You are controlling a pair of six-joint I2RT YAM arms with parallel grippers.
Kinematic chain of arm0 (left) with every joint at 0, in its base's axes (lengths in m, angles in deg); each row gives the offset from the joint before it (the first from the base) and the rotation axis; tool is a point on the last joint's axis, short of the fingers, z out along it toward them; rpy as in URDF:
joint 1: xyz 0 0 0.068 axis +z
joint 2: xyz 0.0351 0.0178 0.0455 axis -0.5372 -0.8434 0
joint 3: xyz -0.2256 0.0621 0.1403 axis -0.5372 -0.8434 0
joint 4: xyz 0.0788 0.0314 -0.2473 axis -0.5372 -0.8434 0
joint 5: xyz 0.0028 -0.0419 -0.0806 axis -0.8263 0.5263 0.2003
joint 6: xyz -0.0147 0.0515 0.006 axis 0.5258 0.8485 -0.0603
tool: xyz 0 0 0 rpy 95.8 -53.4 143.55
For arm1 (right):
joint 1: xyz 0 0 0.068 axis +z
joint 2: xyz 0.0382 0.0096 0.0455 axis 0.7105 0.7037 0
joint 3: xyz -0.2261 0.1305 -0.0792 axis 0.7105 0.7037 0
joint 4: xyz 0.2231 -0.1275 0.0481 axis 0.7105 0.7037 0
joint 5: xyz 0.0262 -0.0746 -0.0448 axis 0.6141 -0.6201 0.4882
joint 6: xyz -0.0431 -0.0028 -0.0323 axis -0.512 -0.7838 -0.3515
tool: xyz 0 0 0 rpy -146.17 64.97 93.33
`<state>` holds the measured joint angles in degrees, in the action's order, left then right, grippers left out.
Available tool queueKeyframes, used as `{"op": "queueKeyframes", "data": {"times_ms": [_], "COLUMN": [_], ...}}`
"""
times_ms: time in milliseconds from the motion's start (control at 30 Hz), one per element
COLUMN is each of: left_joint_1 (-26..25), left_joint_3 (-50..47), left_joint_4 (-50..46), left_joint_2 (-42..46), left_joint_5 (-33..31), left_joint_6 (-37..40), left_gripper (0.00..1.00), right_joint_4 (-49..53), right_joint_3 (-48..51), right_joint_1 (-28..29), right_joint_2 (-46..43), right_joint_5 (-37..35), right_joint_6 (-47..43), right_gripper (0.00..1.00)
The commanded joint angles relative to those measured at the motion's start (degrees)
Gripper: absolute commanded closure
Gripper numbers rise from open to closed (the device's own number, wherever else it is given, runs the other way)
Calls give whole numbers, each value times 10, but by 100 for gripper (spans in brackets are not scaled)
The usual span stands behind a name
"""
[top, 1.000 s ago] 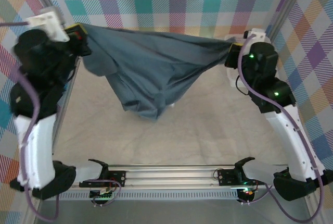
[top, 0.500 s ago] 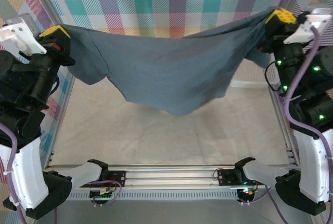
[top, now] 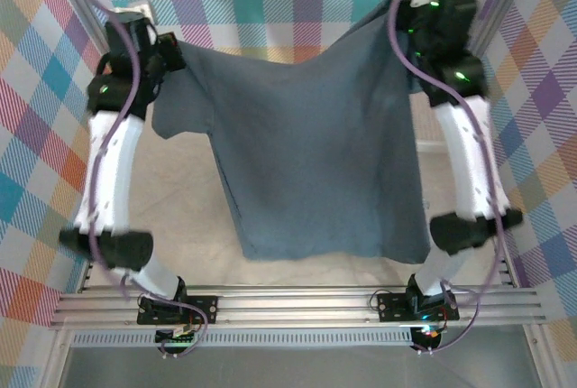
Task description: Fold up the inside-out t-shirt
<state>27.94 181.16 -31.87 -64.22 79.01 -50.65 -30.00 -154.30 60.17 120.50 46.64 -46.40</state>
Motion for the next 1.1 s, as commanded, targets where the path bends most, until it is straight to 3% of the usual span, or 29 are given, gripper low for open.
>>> {"op": "queueKeyframes", "data": {"times_ms": [0, 33, 67, 100, 167, 200, 300, 433, 467, 567, 633, 700, 900, 1067], "left_joint_1": [56, 63, 69, 72, 74, 75, 69, 30, 14, -57, -125, -170, -270, -327], "left_joint_3": [63, 112, 156, 203, 216, 203, 160, -5, -57, -272, -405, -482, -586, -661], "left_joint_4": [6, -9, -24, -36, -15, 1, 28, 98, 123, 213, 246, 236, 49, 39], "left_joint_2": [-113, -166, -209, -251, -275, -267, -211, -50, -4, 163, 266, 339, 414, 426], "left_joint_5": [68, 81, 99, 121, 152, 167, 212, 276, 287, 292, 275, 273, 295, 316], "left_joint_6": [-49, -48, -46, -42, -52, -59, -65, -65, -62, -5, 86, 164, 339, 404], "left_gripper": [100, 98, 82, 61, 37, 31, 27, 27, 27, 25, 14, 0, 0, 0], "right_joint_4": [22, 36, 39, 45, 79, 97, 134, 249, 266, 214, 179, 177, 216, 149], "right_joint_3": [-72, -105, -124, -134, -171, -182, -143, -30, 24, 312, 498, 634, 839, 920], "right_joint_1": [-19, -22, -24, -28, -36, -39, -46, -48, -48, -44, -37, -31, 30, 59], "right_joint_2": [91, 129, 154, 174, 207, 212, 177, 86, 56, -86, -182, -251, -325, -289], "right_joint_5": [44, 52, 53, 62, 88, 96, 129, 181, 196, 301, 315, 329, 341, 373], "right_joint_6": [20, 24, 30, 45, 71, 71, 60, 114, 145, 235, 305, 366, 438, 467], "right_gripper": [100, 100, 100, 98, 52, 37, 36, 35, 35, 37, 40, 44, 45, 41]}}
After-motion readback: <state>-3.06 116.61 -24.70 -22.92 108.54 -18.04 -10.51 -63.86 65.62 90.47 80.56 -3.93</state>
